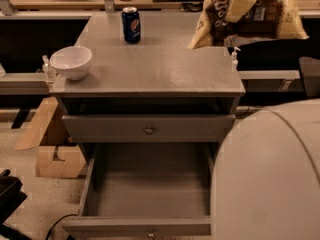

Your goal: Pick brown chip bag from middle drawer and place on counter

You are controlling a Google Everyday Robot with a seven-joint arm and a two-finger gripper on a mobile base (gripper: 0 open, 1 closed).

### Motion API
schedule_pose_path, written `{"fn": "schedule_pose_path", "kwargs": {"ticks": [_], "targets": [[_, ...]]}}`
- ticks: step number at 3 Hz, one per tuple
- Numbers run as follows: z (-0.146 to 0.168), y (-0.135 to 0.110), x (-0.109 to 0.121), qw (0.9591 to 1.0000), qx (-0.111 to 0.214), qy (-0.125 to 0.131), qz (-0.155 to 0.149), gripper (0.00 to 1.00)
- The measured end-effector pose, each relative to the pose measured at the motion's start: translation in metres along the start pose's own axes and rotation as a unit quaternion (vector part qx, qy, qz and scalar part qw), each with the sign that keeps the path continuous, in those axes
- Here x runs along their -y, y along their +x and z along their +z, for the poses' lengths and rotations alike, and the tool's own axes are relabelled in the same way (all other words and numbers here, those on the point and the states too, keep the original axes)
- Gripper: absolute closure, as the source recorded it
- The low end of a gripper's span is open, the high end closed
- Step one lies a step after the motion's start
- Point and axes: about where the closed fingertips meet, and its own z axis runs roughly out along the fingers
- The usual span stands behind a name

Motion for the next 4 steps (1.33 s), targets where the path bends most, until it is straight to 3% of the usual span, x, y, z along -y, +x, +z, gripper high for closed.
{"fn": "schedule_pose_path", "kwargs": {"ticks": [1,2,3,4], "targets": [[0.02,-0.034,0.019,0.9962,0.085,0.008,0.02,1.0],[0.043,-0.064,0.032,0.988,0.149,0.002,0.041,1.0],[0.08,-0.104,0.03,0.9674,0.24,-0.041,0.071,1.0],[0.1,-0.128,0.025,0.9527,0.284,-0.074,0.077,1.0]]}}
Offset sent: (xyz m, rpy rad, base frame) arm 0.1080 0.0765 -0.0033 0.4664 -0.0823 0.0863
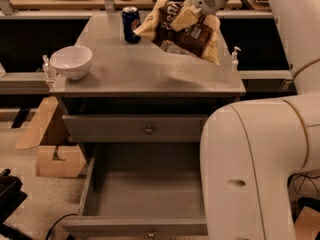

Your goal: Pick brown chip bag from middle drawer and place on counter

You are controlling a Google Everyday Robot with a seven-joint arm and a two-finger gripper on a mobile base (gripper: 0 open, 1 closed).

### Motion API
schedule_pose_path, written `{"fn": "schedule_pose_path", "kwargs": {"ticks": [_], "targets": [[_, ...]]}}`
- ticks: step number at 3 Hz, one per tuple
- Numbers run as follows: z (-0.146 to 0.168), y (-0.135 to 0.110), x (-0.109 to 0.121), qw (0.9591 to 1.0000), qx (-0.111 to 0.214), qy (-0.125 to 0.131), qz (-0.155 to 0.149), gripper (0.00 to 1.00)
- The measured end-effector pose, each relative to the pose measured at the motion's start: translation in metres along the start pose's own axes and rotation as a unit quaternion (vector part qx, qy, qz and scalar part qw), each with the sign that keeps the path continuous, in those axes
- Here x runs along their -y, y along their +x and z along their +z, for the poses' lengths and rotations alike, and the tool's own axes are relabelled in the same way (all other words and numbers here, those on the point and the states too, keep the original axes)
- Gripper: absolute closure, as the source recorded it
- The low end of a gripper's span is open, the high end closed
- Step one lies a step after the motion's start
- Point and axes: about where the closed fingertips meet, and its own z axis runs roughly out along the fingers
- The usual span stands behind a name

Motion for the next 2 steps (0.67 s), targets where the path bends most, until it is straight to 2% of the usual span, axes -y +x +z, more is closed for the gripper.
{"fn": "schedule_pose_path", "kwargs": {"ticks": [1,2], "targets": [[0.0039,-0.0008,0.0003,1.0,0.0,-0.002,0.0,0.81],[0.01,-0.0006,-0.0003,1.0,0.001,-0.005,0.0,0.5]]}}
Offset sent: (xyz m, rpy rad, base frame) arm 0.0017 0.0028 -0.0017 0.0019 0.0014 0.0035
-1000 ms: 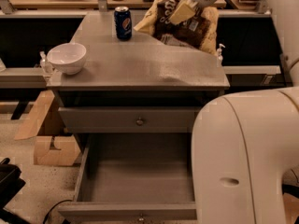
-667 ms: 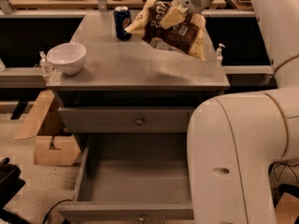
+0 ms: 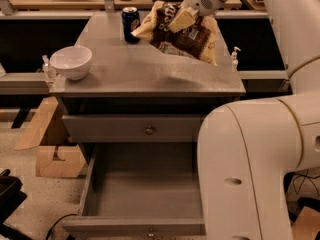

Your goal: Pick brown chip bag from middle drawer and place on counter

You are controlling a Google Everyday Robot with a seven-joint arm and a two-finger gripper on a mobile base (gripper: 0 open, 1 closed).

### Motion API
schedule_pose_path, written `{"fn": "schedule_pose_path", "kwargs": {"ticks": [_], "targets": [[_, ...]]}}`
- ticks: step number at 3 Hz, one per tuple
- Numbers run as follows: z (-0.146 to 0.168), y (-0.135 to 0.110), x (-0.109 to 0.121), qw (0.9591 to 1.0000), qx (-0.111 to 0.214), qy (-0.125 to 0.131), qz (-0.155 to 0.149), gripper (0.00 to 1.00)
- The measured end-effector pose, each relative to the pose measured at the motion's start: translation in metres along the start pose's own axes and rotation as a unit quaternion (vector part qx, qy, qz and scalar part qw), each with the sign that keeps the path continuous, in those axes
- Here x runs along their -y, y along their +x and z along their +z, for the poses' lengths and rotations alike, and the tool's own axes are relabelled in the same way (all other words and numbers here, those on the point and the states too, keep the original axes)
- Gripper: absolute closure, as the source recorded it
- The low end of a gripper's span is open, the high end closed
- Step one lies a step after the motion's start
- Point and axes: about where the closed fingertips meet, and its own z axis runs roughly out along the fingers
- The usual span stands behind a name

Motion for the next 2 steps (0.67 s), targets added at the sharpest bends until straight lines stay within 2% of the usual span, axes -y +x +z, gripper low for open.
{"fn": "schedule_pose_path", "kwargs": {"ticks": [2], "targets": [[0.0081,0.0004,-0.0007,1.0,0.0,-0.005,0.001,0.04]]}}
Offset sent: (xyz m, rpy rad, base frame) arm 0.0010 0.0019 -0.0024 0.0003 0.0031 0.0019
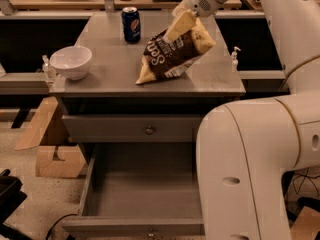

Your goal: Pick brown chip bag from middle drawer and place on counter

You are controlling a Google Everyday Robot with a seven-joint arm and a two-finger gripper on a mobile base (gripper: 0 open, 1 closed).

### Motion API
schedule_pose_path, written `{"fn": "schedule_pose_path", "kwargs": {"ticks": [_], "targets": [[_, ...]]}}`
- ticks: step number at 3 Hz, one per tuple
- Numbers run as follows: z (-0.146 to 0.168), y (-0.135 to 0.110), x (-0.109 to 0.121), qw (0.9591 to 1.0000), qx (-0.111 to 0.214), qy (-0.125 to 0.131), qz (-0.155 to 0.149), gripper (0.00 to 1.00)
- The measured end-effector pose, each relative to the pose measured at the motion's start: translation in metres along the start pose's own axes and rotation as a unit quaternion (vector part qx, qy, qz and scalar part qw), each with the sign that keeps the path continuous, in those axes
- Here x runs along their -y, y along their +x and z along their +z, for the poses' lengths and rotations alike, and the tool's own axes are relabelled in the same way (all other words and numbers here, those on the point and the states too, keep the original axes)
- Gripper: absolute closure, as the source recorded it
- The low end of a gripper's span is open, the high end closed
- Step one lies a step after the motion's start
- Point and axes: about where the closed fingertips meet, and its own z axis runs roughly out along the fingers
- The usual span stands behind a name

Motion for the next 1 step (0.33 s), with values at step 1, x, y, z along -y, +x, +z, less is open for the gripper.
{"fn": "schedule_pose_path", "kwargs": {"ticks": [1], "targets": [[0.002,0.0001,-0.0002,1.0,0.0,-0.001,0.0,0.0]]}}
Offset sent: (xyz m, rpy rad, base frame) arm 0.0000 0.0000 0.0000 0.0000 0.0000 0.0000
